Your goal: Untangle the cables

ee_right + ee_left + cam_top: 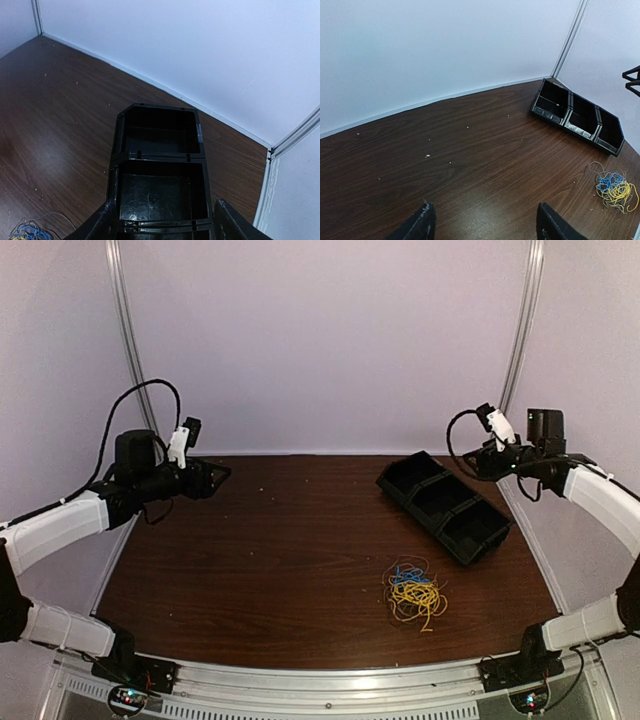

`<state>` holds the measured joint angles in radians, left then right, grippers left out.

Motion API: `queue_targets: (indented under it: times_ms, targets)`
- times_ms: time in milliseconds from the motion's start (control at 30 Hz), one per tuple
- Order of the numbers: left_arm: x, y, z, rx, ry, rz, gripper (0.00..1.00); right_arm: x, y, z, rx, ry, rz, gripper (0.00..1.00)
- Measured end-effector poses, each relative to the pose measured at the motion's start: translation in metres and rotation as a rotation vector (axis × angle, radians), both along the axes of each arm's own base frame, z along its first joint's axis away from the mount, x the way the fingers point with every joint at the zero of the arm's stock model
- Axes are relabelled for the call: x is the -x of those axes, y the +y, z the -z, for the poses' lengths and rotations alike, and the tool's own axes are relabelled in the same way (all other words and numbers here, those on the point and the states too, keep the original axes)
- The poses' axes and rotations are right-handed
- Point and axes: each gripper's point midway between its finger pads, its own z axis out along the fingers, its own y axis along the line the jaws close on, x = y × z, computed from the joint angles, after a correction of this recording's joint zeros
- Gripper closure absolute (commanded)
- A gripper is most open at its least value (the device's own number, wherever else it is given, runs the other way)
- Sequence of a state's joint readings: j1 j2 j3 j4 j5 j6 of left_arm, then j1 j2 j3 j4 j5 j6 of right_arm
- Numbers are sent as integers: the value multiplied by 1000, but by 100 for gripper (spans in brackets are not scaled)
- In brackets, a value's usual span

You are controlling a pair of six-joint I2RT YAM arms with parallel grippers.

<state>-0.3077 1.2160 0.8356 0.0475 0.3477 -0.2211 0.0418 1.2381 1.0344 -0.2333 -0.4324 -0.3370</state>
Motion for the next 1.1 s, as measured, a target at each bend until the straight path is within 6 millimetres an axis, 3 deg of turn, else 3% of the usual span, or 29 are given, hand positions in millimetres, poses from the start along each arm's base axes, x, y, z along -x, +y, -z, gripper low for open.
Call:
queue_targets:
  times_ms: [67,267,467,633,800,1000,1100]
  targets:
    - [1,-4,1,-12,2,12,30,-1,16,17,39,49,-45,38]
    - [1,-5,3,-24,3,15,30,-12,56,94,151,274,-144,47]
    - [0,-6,1,-21,3,22,30,-46,72,142,206,428,-172,49]
    - [1,-7,0,-18,2,29,30,-62,77,170,224,516,-174,48]
    - [1,-8,0,-16,2,34,30,-65,83,187,245,576,-184,46]
    - [2,-8,0,-15,3,36,30,-54,92,213,274,652,-211,46]
    - [2,-8,0,-15,3,37,30,-49,94,224,284,688,-220,52]
